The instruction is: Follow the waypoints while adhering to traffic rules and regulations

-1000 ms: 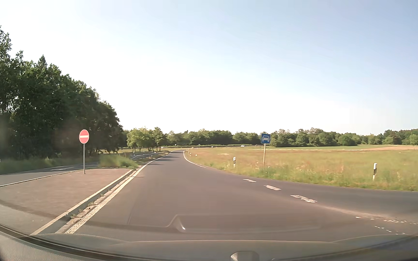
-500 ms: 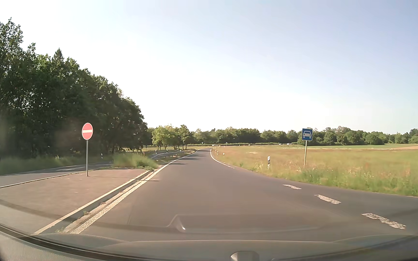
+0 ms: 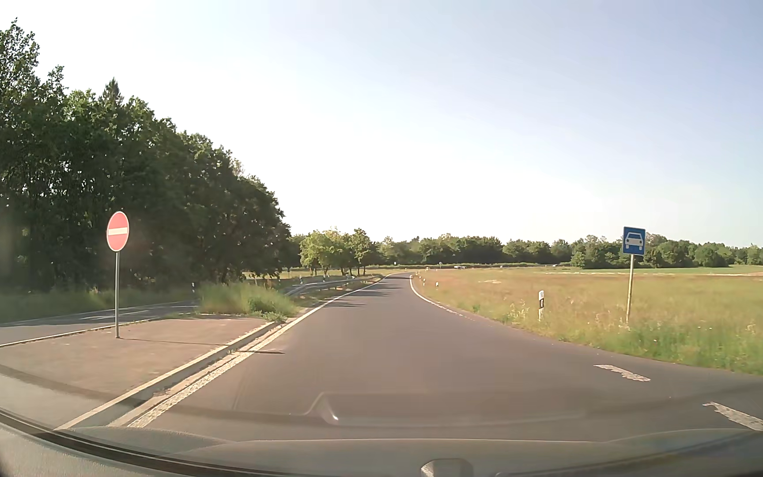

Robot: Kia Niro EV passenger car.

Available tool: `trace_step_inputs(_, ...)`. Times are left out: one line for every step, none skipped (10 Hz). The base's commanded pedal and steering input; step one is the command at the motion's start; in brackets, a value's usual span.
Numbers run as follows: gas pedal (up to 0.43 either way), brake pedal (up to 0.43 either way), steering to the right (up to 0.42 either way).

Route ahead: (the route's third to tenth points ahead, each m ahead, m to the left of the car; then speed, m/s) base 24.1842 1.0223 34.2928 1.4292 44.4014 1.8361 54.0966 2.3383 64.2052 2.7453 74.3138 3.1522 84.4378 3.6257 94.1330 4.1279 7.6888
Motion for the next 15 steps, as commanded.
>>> trace_step_inputs(0.319, 0.030, -0.061)
trace_step_inputs(0.319, 0.030, -0.054)
trace_step_inputs(0.319, 0.030, -0.046)
trace_step_inputs(0.319, 0.030, -0.038)
trace_step_inputs(0.319, 0.030, -0.026)
trace_step_inputs(0.319, 0.024, -0.020)
trace_step_inputs(0.319, 0.030, -0.011)
trace_step_inputs(0.319, 0.030, -0.005)
trace_step_inputs(0.319, 0.030, -0.003)
trace_step_inputs(0.319, 0.030, 0.000)
trace_step_inputs(0.319, 0.030, 0.001)
trace_step_inputs(0.319, 0.030, 0.001)
trace_step_inputs(0.319, 0.030, 0.001)
trace_step_inputs(0.319, 0.030, 0.001)
trace_step_inputs(0.319, 0.030, 0.001)
